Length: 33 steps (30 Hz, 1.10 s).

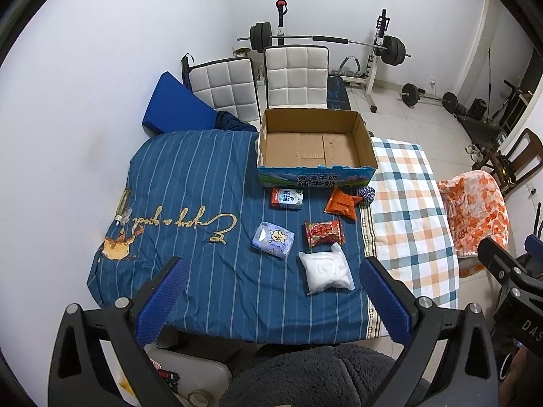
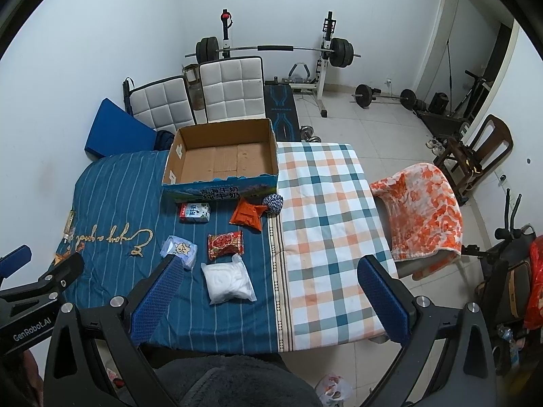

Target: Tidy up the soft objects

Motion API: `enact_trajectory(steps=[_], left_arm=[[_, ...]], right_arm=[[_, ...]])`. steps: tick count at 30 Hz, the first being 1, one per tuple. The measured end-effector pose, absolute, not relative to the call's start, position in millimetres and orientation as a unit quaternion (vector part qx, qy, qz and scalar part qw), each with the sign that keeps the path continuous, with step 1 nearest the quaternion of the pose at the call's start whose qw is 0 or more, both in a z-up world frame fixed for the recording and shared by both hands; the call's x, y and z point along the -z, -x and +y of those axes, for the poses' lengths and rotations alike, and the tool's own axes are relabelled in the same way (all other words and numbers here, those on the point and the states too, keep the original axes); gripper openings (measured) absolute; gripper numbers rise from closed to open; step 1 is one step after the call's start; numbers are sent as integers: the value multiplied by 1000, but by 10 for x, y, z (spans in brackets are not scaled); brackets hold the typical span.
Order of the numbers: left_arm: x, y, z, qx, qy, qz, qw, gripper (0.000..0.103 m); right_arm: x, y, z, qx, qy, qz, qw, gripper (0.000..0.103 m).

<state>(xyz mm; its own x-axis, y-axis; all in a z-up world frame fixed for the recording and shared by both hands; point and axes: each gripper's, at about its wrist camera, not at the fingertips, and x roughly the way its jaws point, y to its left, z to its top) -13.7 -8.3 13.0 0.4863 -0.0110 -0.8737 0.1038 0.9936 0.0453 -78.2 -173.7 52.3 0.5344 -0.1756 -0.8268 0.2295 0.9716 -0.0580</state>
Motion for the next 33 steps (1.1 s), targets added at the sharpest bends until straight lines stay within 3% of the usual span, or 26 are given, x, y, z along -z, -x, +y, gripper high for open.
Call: enact_trajectory(steps=[33], left_arm=[[-204, 150, 34, 26, -40, 498, 866, 103]], right_arm=[[-534, 865, -1761, 119, -33, 469, 874, 103]])
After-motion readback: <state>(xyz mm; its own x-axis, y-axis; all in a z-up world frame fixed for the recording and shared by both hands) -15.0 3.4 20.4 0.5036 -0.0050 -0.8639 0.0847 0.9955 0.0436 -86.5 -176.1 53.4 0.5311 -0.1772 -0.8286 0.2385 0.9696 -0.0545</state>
